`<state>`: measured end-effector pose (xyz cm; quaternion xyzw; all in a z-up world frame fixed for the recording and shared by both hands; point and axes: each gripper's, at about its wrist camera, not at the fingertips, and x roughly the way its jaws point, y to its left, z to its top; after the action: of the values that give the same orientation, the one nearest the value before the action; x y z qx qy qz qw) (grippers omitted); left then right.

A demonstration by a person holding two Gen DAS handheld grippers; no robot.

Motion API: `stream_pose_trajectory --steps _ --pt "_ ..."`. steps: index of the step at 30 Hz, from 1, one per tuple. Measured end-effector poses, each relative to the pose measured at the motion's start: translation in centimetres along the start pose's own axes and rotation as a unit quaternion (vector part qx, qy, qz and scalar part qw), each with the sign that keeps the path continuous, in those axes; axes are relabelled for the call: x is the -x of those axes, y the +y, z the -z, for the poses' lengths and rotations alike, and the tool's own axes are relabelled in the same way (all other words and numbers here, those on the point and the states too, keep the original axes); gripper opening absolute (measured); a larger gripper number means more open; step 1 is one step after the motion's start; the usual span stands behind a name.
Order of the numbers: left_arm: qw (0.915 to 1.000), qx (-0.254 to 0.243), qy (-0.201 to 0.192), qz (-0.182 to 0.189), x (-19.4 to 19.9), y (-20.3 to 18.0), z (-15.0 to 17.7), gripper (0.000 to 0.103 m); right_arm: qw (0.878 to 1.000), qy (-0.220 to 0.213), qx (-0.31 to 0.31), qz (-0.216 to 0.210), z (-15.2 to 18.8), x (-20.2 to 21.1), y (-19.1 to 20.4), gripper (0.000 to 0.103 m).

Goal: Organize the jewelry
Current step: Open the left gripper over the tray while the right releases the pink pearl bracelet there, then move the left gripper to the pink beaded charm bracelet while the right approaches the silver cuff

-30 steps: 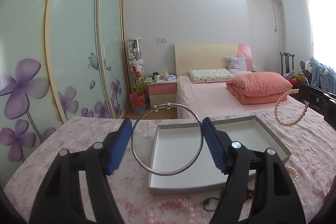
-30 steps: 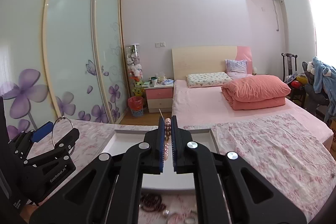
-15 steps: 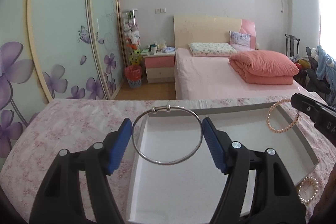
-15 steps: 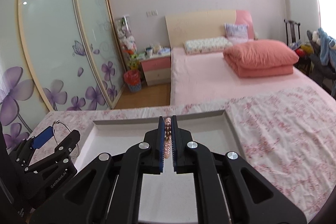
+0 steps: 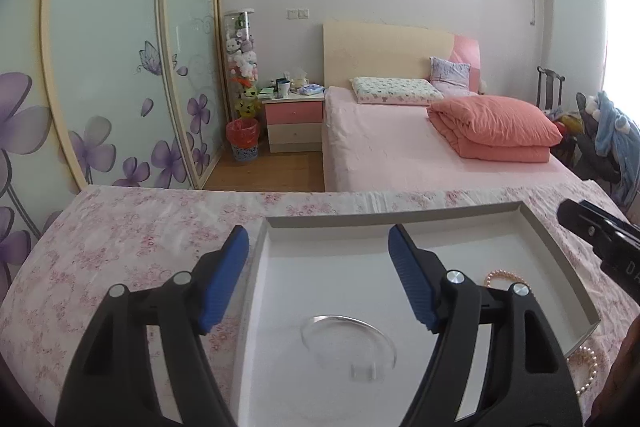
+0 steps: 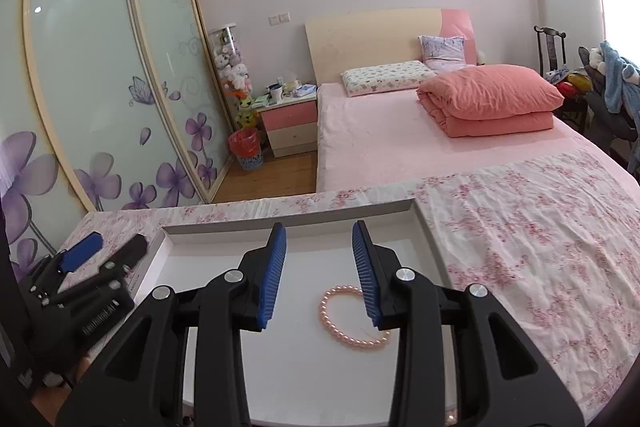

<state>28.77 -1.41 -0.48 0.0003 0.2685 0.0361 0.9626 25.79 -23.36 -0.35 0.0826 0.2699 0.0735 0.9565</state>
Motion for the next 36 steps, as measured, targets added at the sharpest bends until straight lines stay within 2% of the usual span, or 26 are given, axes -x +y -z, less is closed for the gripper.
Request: stream_pose_trajectory --steps 9,19,25,28,36 --pt "0.9996 0.011 -0.017 -0.020 3.5 2.4 -0.1 0.071 1.000 -0.011 0.003 0.002 0.4 2.9 -0.1 0.036" --pt "0.9996 0.011 -0.016 -0.021 9.3 5.4 4.1 0.074 1.000 -0.008 0.006 -0.002 3.1 8.1 -1.5 0.038" --pt "0.9999 0.008 0.006 -0.011 11.7 6.9 7.7 0.079 0.999 0.041 0.007 -0.002 6.8 9.4 -2.9 0.038" --pt "0.9997 0.010 0.021 -0.003 12.3 7.4 9.3 0.082 0.996 0.085 0.015 -0.005 9.3 9.2 -3.2 0.038" --pt "0.9984 0.004 0.053 0.017 12.6 7.4 11.6 0.088 0.986 0.162 0.033 -0.018 13.8 8.5 -2.9 0.061"
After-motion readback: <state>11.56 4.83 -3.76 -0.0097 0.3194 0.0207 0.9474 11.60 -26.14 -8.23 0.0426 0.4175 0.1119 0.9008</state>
